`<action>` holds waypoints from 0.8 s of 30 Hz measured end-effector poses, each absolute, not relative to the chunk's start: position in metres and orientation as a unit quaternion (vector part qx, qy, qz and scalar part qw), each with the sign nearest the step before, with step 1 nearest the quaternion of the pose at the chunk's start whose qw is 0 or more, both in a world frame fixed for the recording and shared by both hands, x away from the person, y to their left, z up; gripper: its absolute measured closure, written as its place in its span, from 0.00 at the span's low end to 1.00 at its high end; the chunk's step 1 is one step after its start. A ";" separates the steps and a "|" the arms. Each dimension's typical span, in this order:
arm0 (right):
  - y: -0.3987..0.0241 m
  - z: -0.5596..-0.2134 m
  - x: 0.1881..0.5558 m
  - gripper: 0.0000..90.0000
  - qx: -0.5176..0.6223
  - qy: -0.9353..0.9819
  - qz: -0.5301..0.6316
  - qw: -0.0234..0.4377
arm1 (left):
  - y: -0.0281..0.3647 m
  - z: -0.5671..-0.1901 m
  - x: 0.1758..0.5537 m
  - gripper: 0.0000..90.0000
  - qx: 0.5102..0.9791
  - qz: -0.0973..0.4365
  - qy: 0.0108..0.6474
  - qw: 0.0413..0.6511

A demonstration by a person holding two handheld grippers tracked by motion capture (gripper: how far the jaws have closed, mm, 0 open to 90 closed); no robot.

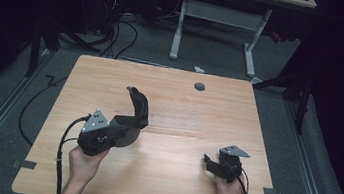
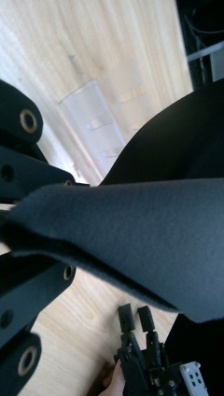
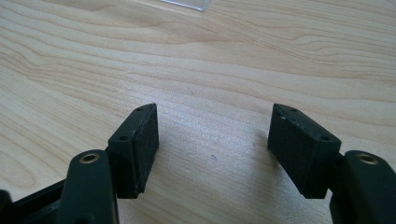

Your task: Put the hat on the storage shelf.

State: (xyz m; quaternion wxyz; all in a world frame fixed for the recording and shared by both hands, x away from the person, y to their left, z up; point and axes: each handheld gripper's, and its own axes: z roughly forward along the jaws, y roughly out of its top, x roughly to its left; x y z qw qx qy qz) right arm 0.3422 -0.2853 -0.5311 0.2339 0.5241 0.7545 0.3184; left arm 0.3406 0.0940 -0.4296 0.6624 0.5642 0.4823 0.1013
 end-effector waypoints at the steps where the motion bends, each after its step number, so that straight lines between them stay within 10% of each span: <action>1: -0.285 -0.531 0.342 0.37 0.524 0.755 0.318 0.233 | 0.095 -0.429 0.343 0.95 0.564 0.104 0.484 0.661; 24: -0.285 -0.531 0.342 0.36 0.523 0.756 0.320 0.232 | 0.106 -0.400 0.377 0.95 0.535 0.106 0.504 0.670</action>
